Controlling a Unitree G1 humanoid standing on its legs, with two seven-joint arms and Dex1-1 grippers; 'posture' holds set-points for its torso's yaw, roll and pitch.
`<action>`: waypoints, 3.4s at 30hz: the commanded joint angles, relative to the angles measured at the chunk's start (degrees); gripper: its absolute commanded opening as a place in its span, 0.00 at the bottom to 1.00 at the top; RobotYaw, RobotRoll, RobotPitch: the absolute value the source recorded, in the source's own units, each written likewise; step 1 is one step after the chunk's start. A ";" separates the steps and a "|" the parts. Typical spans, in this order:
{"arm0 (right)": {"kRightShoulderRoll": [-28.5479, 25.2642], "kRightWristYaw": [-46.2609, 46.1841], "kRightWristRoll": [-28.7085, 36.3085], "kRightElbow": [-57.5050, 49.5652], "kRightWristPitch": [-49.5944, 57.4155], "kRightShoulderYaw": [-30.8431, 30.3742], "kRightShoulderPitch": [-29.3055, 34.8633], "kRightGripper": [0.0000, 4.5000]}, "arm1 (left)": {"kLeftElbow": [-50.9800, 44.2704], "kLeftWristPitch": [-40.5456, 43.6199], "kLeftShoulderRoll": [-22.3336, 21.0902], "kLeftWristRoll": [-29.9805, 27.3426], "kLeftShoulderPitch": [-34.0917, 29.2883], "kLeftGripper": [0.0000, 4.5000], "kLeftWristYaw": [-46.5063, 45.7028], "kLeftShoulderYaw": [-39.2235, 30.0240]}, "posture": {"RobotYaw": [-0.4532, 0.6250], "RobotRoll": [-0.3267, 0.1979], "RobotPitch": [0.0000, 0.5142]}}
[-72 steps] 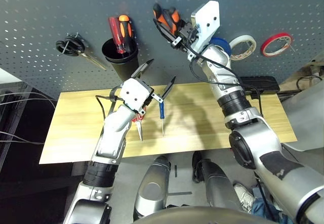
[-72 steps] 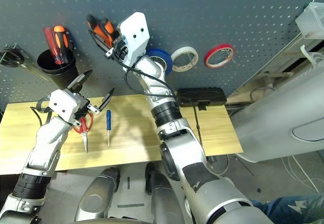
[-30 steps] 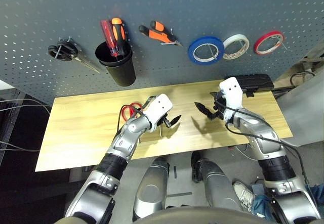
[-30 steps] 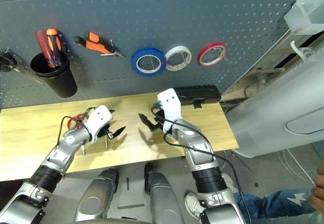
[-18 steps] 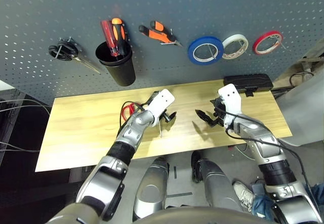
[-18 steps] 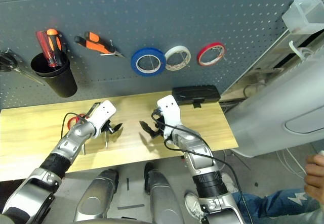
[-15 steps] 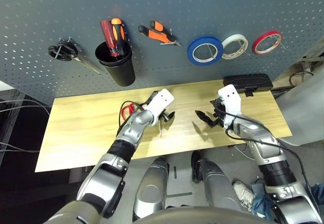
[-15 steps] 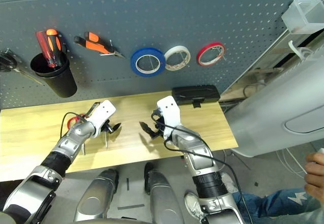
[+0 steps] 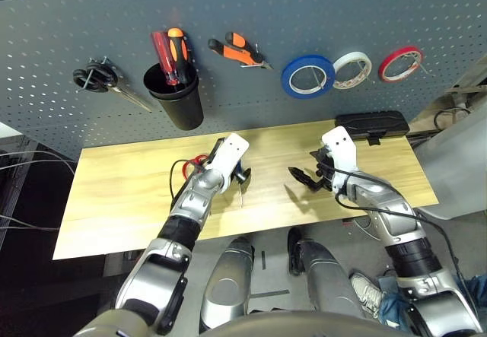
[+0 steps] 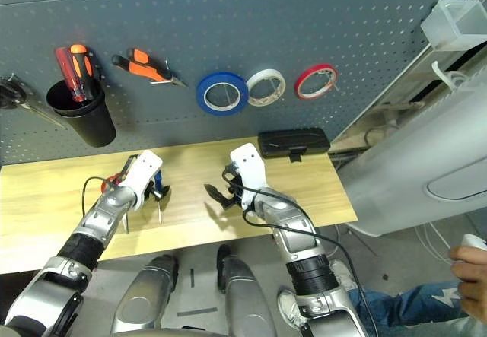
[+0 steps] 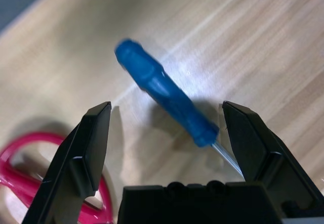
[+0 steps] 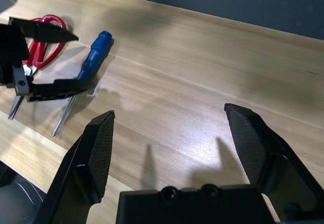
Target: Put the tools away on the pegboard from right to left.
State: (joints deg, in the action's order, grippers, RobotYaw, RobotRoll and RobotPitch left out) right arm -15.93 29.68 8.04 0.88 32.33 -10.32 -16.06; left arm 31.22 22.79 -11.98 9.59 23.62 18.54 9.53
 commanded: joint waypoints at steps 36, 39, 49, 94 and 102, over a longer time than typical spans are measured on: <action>-9.35 15.40 0.29 -0.42 -8.37 -2.58 -5.00 1.00 | -29.90 -22.96 0.88 -10.16 -7.84 0.11 8.50 -0.61 | 0.56 0.62 0.42; -9.43 17.19 0.98 -1.57 -7.84 -2.59 -7.10 1.00 | -37.42 -21.98 -0.33 -12.18 -8.76 0.11 10.18 -0.78 | 0.56 0.62 0.42; -5.45 18.04 3.76 -1.45 -7.90 -1.04 -14.95 1.00 | -47.94 -23.35 -1.33 -13.55 -1.98 0.11 5.01 -7.16 | 0.58 0.62 0.41; 10.16 17.40 8.00 11.58 -6.88 1.39 -33.21 1.00 | -44.23 -16.94 -8.06 -10.35 1.91 0.47 -11.04 -19.71 | 0.63 0.62 0.39; 4.71 17.48 6.57 8.81 -5.09 0.94 -25.89 1.00 | -49.34 -24.54 -9.69 -9.18 0.45 1.00 -2.73 -11.02 | 0.62 0.62 0.41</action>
State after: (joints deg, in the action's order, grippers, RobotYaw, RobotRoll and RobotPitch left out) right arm -10.34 46.95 15.15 11.05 26.23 -8.32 -43.65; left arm -16.41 -0.57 -21.57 0.21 25.21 14.12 -3.45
